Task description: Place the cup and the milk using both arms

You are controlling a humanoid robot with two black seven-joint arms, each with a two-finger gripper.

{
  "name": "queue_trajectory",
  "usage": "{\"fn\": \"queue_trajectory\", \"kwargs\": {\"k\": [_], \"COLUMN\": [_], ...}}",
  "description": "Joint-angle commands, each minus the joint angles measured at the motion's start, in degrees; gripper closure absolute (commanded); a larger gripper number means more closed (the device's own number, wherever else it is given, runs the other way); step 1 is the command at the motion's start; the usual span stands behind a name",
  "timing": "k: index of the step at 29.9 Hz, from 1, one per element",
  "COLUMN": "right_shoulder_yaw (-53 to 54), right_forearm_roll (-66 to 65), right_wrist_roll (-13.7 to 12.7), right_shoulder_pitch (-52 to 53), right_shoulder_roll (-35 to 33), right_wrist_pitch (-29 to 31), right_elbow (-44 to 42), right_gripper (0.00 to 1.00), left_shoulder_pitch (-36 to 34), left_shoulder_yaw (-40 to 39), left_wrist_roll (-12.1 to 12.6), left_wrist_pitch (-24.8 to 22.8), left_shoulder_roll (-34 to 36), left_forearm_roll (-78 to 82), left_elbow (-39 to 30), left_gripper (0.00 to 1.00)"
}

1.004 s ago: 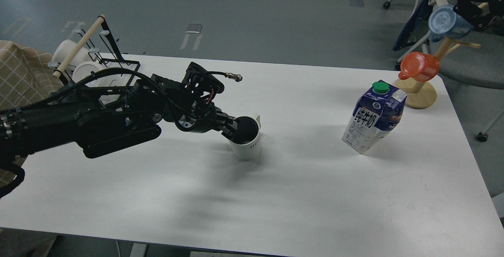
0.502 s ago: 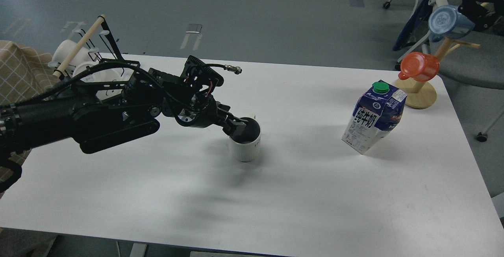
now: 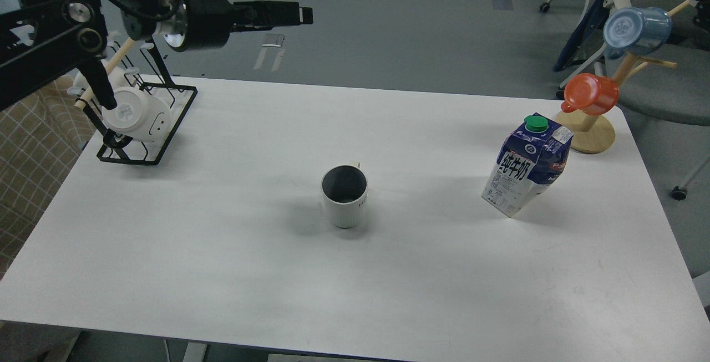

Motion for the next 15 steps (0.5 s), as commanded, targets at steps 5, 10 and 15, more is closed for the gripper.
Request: {"fn": "queue_trajectory", "kwargs": {"k": [5,10,15], "right_shoulder_yaw": [-0.2,-0.3,-1.4], "right_forearm_roll": [-21.1,-34.8,-44.6], "right_wrist_roll": [1.8,1.8,1.8], "right_shoulder_pitch": [-1.1,-6.1,-13.8], "right_shoulder_roll": [-7.6,-10.5,-10.5], "right_wrist_pitch": [-3.4,-11.4,-24.5], "right_elbow": [2.3,4.8,7.7], "right_gripper": [0.00,0.00,0.00], "left_shoulder_pitch": [4.3,6.4,7.4], "left_shoulder_yaw": [-5.3,-5.4,-5.5], "left_wrist_roll": [0.3,0.3,0.1], "left_wrist_pitch": [0.0,0.0,0.0], "left_shoulder_roll": [3.3,4.1,4.0], "left_forearm_roll": [-15.5,-17.1,-17.3], "left_elbow": [1.9,2.1,2.2], "left_gripper": [0.02,0.02,0.02]}}
